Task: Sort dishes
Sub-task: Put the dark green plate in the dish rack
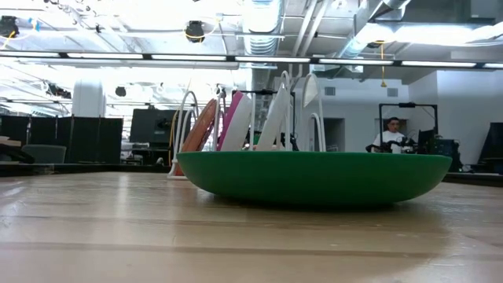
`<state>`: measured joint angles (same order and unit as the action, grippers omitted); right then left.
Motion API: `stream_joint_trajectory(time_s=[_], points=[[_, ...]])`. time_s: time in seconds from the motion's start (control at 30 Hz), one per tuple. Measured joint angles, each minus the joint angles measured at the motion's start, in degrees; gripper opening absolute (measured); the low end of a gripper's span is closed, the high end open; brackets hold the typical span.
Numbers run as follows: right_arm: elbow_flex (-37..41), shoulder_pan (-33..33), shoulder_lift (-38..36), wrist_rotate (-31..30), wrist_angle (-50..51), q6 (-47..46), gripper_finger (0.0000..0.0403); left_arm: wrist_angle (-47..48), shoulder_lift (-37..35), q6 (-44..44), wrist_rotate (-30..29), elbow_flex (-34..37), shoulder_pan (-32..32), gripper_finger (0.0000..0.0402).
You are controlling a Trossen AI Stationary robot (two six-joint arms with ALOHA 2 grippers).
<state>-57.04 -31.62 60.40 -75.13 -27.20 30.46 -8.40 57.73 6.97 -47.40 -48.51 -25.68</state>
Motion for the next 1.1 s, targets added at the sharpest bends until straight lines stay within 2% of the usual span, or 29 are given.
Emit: stream_joint_trajectory(time_s=[0.23,0.4,0.5,0.73,0.93,1.1], points=[[0.0,2.28,2.15,1.75,-0.33,-1.01,0.0012,-16.01,7.43,11.84,-1.4,0.0,-2.01,0.0275],[0.0,4.35,4.48,2.38,-2.63,0.37,0.0012,-25.76,11.3,19.33,-10.82,0.0,-2.66,0.0274],[0.0,5.38,5.39,2.55,-3.92,1.35,0.0012,-26.9,11.91,20.09,-15.36,0.0,-2.66,0.0274],[0.0,7.38,7.47,6.73,-6.61,1.49,0.0012,-27.09,11.8,21.52,-19.13,0.0,-2.66,0.027],[0.0,8.7,9.3,7.31,-8.17,1.55,0.0012,-27.06,11.78,21.43,-20.95,0.0,-2.66,0.0238],[0.0,9.28,9.35,10.76,-8.75,1.06,0.0012,-26.93,11.78,21.0,-21.25,-0.02,-2.66,0.0205]])
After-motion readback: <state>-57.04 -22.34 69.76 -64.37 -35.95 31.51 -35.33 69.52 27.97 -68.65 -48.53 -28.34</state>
